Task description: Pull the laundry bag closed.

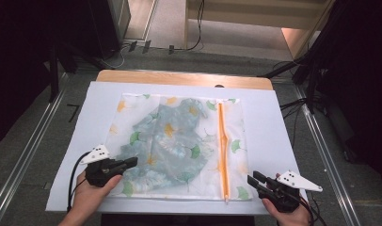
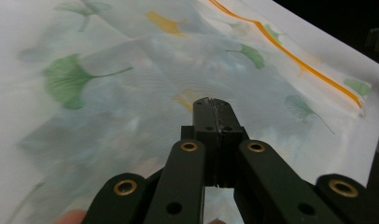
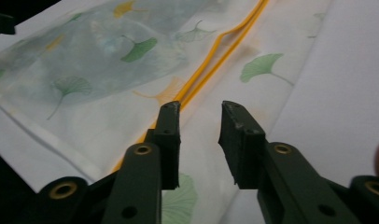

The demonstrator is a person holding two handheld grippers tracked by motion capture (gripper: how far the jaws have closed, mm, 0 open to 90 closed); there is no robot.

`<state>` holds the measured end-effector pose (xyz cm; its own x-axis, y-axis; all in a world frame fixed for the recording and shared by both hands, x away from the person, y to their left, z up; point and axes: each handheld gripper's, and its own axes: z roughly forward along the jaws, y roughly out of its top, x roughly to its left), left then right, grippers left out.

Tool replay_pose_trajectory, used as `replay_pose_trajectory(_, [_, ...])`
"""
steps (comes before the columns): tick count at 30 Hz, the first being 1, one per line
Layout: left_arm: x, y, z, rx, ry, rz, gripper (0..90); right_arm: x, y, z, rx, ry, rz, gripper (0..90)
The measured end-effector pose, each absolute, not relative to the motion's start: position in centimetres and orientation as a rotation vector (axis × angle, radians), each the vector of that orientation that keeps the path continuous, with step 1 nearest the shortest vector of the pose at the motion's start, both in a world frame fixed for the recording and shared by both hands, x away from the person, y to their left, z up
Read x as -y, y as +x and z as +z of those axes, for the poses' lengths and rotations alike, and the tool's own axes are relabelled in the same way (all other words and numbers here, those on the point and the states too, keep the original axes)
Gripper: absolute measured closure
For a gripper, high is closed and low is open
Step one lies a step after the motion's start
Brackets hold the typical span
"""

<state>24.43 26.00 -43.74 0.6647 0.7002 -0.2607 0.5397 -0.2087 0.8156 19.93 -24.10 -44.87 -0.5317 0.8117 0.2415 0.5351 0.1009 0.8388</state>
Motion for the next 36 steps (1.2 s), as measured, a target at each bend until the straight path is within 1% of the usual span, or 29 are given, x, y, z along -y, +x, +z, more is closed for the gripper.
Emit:
replay_pose_trajectory(1, [-26.0, 24.4, -43.7, -0.976, 1.882, 0.202, 90.0, 24.1, 19.9, -44.9, -2.101, 1.334, 1.401, 71.1])
replay_pose_trajectory(2, [-25.1, 24.5, -43.9, -0.958, 1.893, 0.178, 90.0, 23.6, 19.7, -44.8, -2.148, 1.35, 1.427, 74.9])
replay_pose_trajectory(3, [-24.6, 24.5, -43.9, -0.949, 1.902, 0.17, 90.0, 23.6, 19.7, -44.8, -2.148, 1.35, 1.427, 74.9])
replay_pose_trajectory(5, [-23.0, 24.5, -44.1, -0.916, 1.922, 0.142, 90.0, 23.1, 19.4, -44.6, -2.125, 1.377, 1.376, 83.0])
replay_pose_trajectory(6, [-21.3, 24.5, -44.2, -0.884, 1.947, 0.125, 90.0, 22.9, 19.3, -44.7, -2.138, 1.383, 1.39, 86.3])
replay_pose_trajectory(7, [-20.4, 24.6, -44.3, -0.867, 1.958, 0.111, 90.0, 22.8, 19.2, -44.8, -2.142, 1.381, 1.387, 90.0])
replay_pose_trajectory(8, [-19.6, 24.6, -44.4, -0.852, 1.969, 0.103, 90.0, 22.7, 19.2, -44.9, -2.153, 1.393, 1.374, 90.0])
replay_pose_trajectory(9, [-19.6, 24.6, -44.4, -0.852, 1.969, 0.103, 90.0, 22.7, 19.2, -44.9, -2.153, 1.393, 1.374, 90.0])
replay_pose_trajectory(11, [-17.0, 24.6, -44.5, -0.813, 1.986, 0.07, 90.0, 22.1, 19.0, -45.4, -2.204, 1.394, 1.359, 90.0])
replay_pose_trajectory(12, [-17.0, 24.6, -44.5, -0.813, 1.986, 0.07, 90.0, 22.0, 18.9, -45.5, -2.211, 1.386, 1.354, 90.0])
replay_pose_trajectory(19, [-11.4, 24.6, -45.4, -0.751, 2.041, 0.012, 90.0, 21.2, 18.7, -45.8, -2.278, 1.362, 1.326, 90.0])
replay_pose_trajectory(20, [-11.4, 24.6, -45.4, -0.751, 2.041, 0.012, 90.0, 21.2, 18.7, -45.8, -2.282, 1.36, 1.322, 90.0])
replay_pose_trajectory(25, [-8.7, 24.3, -46.2, -0.731, 2.089, -0.003, 90.0, 20.8, 18.8, -46.1, -2.316, 1.347, 1.307, 90.0])
replay_pose_trajectory(31, [-5.9, 23.8, -46.5, -0.684, 2.137, 0.008, 90.0, 19.4, 20.0, -46.9, -2.35, 1.319, 1.267, 90.0])
replay_pose_trajectory(36, [-4.0, 23.6, -47.0, -0.659, 2.161, -0.034, 90.0, 18.8, 20.4, -47.9, -2.415, 1.331, 1.219, 90.0])
